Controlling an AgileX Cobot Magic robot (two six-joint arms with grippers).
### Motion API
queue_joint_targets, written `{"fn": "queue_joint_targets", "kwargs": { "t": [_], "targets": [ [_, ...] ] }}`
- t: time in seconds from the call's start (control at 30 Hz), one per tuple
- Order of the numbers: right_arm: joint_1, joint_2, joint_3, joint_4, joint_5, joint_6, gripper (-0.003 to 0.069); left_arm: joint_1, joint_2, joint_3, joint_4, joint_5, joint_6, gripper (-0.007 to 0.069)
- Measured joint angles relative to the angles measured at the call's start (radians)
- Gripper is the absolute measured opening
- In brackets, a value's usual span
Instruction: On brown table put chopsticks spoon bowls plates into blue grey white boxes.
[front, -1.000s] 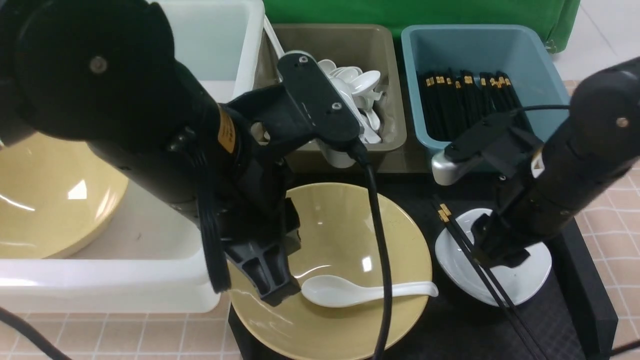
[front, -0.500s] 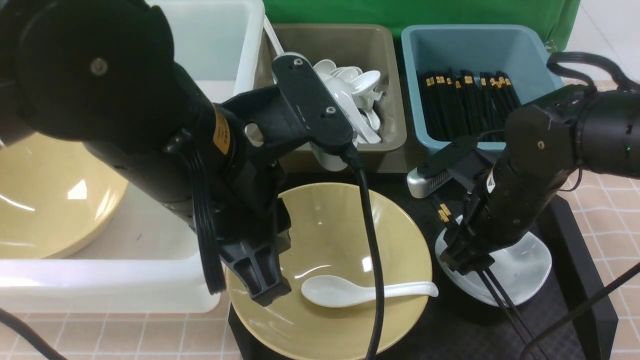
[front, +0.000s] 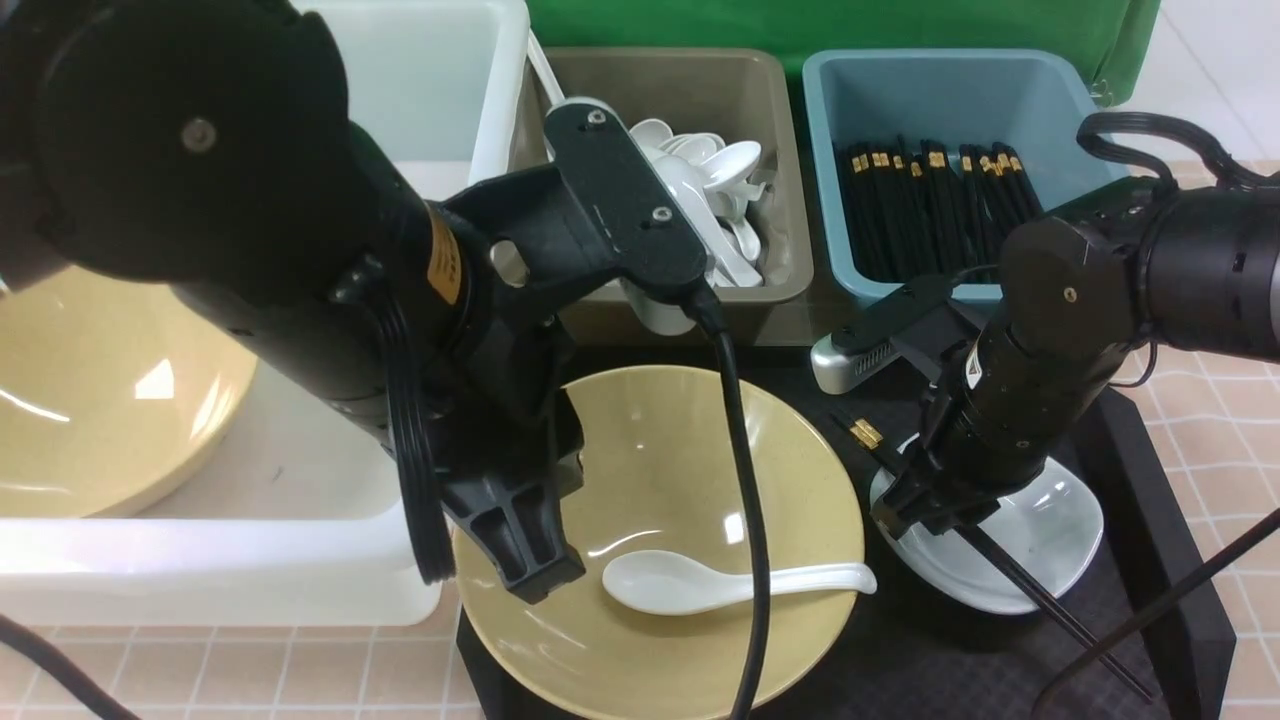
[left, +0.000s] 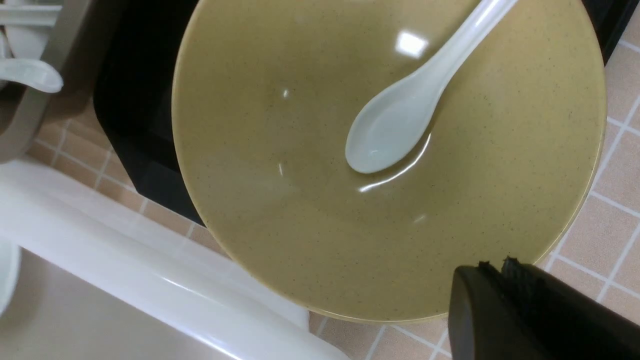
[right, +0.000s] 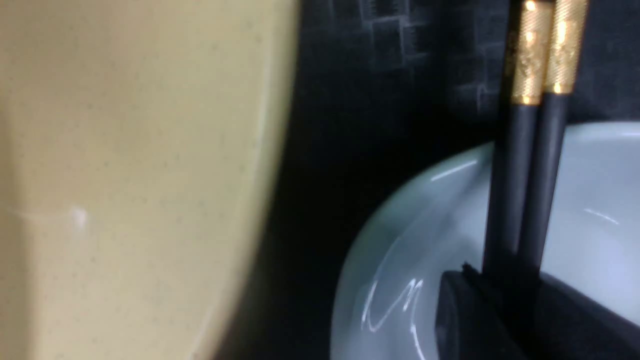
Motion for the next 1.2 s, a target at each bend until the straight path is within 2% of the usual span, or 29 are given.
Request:
{"fn": "queue_joint_targets", "kwargs": {
  "t": [0.2, 0.3, 0.43, 0.47, 0.6, 0.67, 0.97, 1.2],
  "targets": [
    [0.0, -0.003, -0.012, 0.0, 0.05, 0.002, 0.0167, 0.0, 0.0, 0.0, 0.003, -0.007, 0.0, 0.0004],
    [0.0, -0.045, -0.053, 0.0, 0.127, -0.006, 0.0167, 0.015, 0.0, 0.0, 0.005, -0.037, -0.042, 0.0004],
    [0.0, -0.106, -0.112, 0.0, 0.166, -0.029, 0.0167, 0.089, 0.006, 0.0, -0.004, -0.109, -0.089, 0.0004],
    [-0.001, -0.125, -0.156, -0.001, 0.174, -0.034, 0.0167, 0.139, 0.018, 0.0, -0.011, -0.14, -0.1, 0.0004],
    [-0.026, -0.135, -0.279, 0.001, 0.163, -0.052, 0.0167, 0.261, 0.07, 0.0, -0.067, -0.218, -0.078, 0.0004],
    [-0.047, -0.125, -0.333, 0.001, 0.14, -0.05, 0.0167, 0.286, 0.089, 0.0, -0.09, -0.252, -0.059, 0.0004],
    [-0.219, 0.118, -0.721, -0.001, -0.093, 0.162, 0.0167, 0.302, 0.117, 0.0, -0.124, -0.543, -0.005, 0.0004],
    [-0.285, 0.351, -0.901, -0.003, -0.134, 0.26, 0.0167, 0.302, 0.117, 0.0, -0.124, -0.674, 0.003, 0.0004]
  ]
}}
